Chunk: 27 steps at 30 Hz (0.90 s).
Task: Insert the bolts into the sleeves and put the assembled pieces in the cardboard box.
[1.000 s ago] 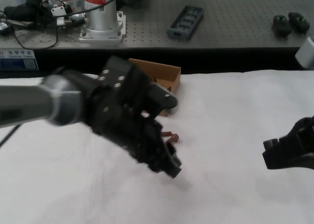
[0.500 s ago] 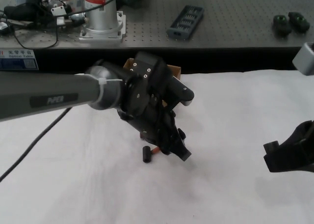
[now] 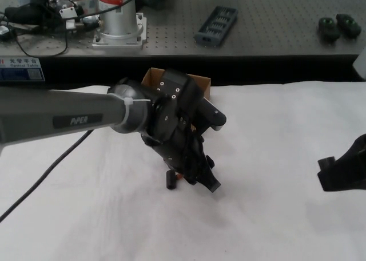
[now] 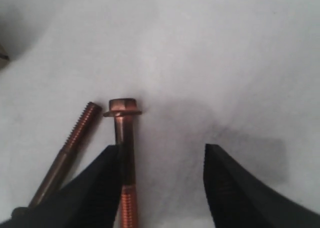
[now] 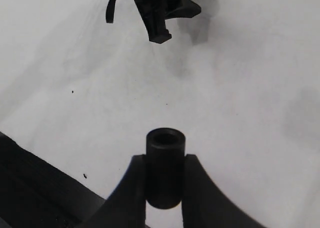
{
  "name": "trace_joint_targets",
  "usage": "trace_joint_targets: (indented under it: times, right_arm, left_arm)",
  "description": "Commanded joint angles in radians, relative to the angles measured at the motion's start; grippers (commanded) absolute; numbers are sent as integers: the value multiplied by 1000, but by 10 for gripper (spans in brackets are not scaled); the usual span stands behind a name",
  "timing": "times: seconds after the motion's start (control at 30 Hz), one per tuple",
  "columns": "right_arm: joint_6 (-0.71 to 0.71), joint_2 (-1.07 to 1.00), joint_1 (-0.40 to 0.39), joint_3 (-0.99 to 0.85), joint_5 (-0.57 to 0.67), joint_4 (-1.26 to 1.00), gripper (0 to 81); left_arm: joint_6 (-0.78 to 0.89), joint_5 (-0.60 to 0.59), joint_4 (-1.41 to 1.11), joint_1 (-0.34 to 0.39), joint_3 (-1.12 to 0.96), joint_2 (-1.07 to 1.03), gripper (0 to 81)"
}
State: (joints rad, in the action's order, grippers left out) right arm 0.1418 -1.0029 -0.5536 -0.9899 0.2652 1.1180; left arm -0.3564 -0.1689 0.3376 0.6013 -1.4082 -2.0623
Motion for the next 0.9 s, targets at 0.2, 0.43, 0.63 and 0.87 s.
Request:
trace_joint_targets:
  times: [0.2, 0.43, 0.63, 0.87]
  right_arm:
    - [-9, 2, 40, 4, 25, 5, 29]
    - [-9, 2, 40, 35, 40, 14, 29]
    - [-9, 2, 41, 46, 43, 14, 29]
    - [-9, 2, 41, 46, 43, 14, 29]
  left_arm:
    - [-7, 8, -23, -1, -10, -25, 368]
    - [-3, 8, -50, 0, -13, -52, 368]
    - [-3, 8, -48, 0, -13, -64, 321]
    - [-3, 8, -48, 0, -13, -64, 2]
